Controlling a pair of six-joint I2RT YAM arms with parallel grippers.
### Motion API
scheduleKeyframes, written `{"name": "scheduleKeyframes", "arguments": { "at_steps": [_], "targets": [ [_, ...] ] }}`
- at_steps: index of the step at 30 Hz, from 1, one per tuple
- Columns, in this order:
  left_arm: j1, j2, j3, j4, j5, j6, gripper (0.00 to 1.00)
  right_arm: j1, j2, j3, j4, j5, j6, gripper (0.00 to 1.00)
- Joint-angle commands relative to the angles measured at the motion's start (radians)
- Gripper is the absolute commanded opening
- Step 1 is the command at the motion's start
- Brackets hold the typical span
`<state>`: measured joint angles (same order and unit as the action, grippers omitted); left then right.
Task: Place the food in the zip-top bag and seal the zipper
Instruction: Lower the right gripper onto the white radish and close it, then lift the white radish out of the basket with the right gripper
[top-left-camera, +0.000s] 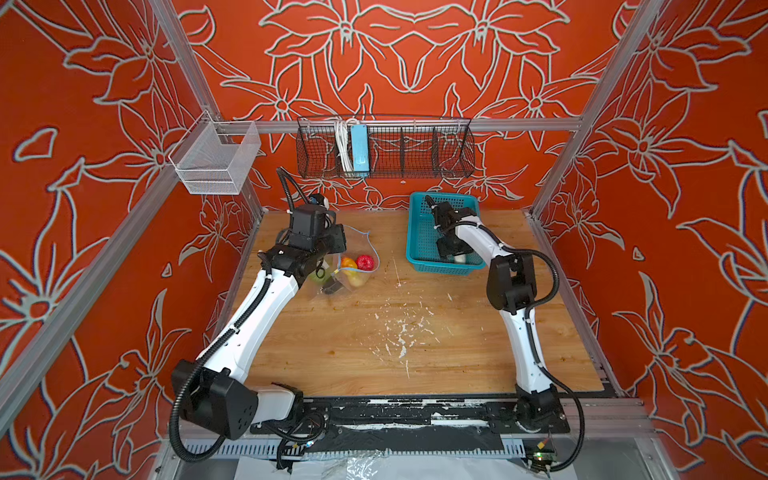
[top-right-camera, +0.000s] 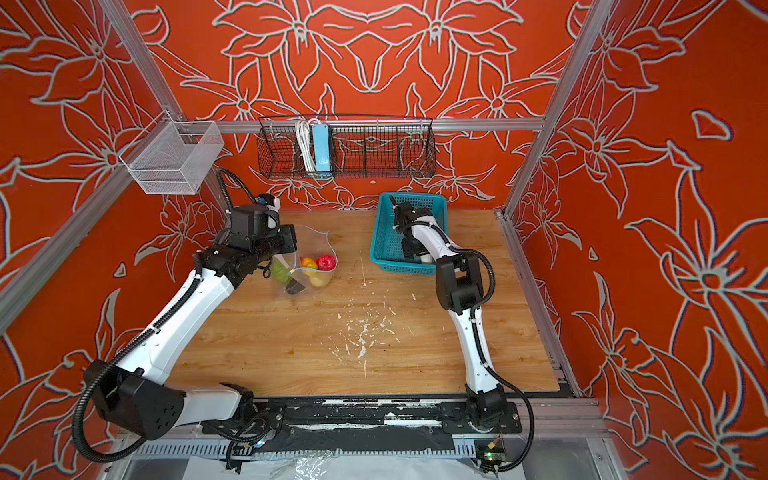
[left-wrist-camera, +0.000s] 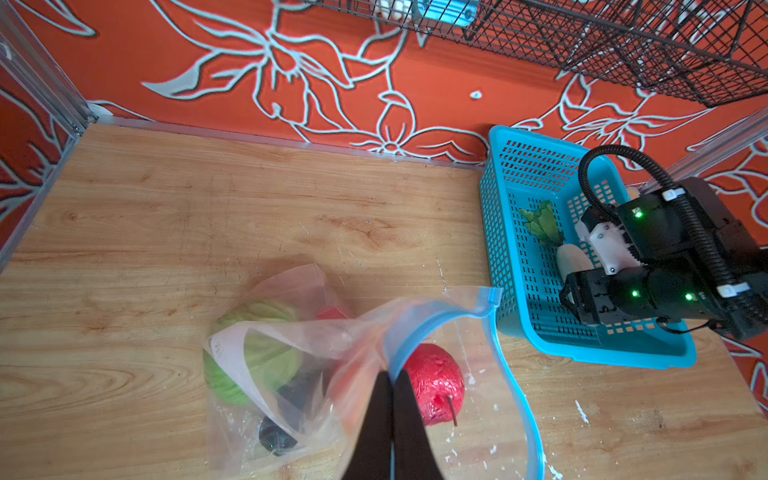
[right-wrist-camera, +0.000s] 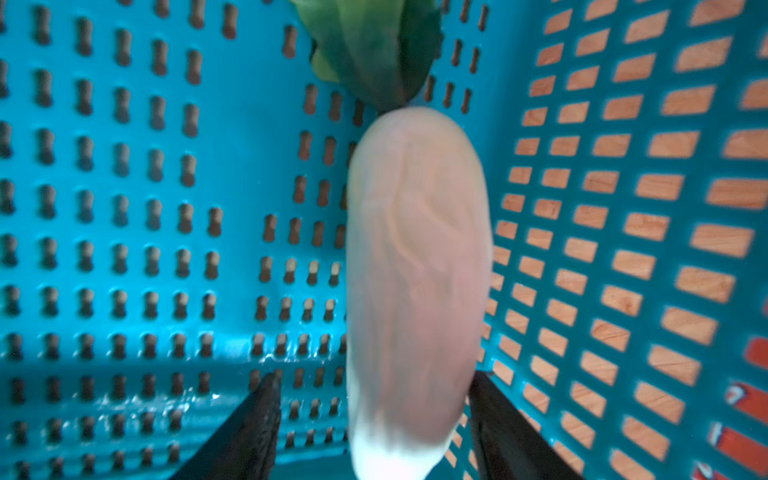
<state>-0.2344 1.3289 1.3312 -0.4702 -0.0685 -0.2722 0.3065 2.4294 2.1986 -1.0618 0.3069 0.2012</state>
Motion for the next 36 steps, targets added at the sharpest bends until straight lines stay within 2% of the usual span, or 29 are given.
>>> {"name": "scheduleKeyframes", "arguments": {
  "at_steps": [1, 14, 26, 36],
  "targets": [
    [0.006, -0.023, -0.006, 0.017, -0.007, 0.005, 0.0, -0.009, 0.026, 0.029, -0.014, 0.022, -0.02, 0.65],
    [0.006, -0.026, -0.007, 0.018, -0.011, 0.011, 0.0, -0.008, -0.077, -0.063, 0.077, -0.036, -0.077, 0.37],
    [0.006, -0.026, -0.009, 0.019, -0.004, 0.008, 0.0, -0.004, -0.253, -0.153, 0.107, -0.13, -0.092, 0.24],
    [0.004, -0.031, -0.007, 0.019, 0.008, 0.005, 0.0, 0.02, -0.388, -0.233, 0.083, -0.175, -0.111, 0.2]
  ]
}}
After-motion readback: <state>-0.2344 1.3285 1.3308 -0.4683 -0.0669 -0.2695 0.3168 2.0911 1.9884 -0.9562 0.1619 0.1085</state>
